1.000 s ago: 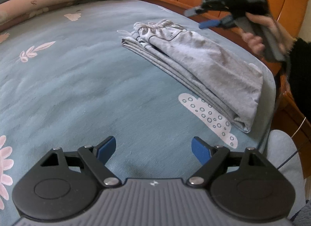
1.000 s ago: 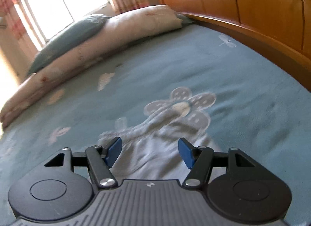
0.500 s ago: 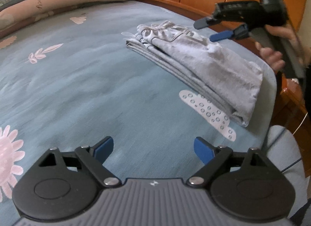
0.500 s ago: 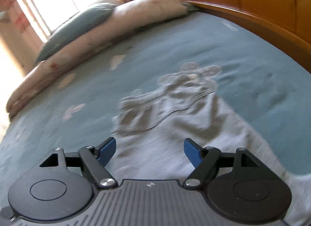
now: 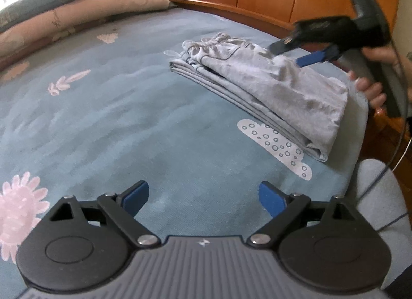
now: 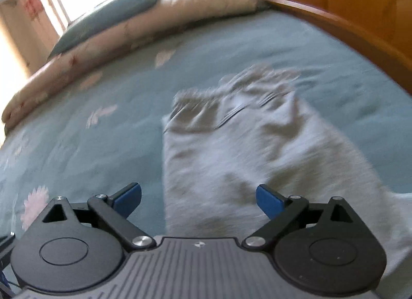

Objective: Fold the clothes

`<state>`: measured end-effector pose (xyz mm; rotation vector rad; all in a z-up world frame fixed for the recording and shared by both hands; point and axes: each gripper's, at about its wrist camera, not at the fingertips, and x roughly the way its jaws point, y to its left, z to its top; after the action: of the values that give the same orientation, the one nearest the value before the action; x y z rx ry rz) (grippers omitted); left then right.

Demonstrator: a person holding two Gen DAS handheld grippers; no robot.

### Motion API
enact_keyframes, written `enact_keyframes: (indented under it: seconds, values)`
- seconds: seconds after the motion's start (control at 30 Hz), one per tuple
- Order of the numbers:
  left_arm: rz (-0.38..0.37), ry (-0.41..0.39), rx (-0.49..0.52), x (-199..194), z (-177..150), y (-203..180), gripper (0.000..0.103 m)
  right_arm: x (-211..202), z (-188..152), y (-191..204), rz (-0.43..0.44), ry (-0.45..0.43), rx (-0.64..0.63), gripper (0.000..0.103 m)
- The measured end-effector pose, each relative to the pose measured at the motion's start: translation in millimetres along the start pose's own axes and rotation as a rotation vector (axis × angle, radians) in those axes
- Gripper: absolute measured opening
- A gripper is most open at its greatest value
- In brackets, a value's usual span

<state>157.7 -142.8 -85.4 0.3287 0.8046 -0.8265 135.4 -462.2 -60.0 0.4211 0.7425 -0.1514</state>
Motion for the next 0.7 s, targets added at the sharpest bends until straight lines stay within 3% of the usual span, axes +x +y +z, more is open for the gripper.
enact_keyframes:
  seconds: [0.23, 0.4, 0.5, 0.7]
  values:
    - [0.015, -0.002, 0.066, 7, -3, -13, 0.093, -35, -5, -93, -0.116, -0.069, 0.209, 0.101]
    - [0.046, -0.004, 0.08, 6, -3, -20, 0.093, -22, -24, -127, -0.197, -0.015, 0.299, 0.101]
    - [0.069, -0.008, 0.09, 5, -2, -24, 0.093, -27, -20, -115, -0.136, -0.052, 0.316, 0.101]
    - [0.099, -0.025, 0.063, 0, -2, -23, 0.093, -12, 11, -52, 0.032, -0.135, 0.129, 0.103]
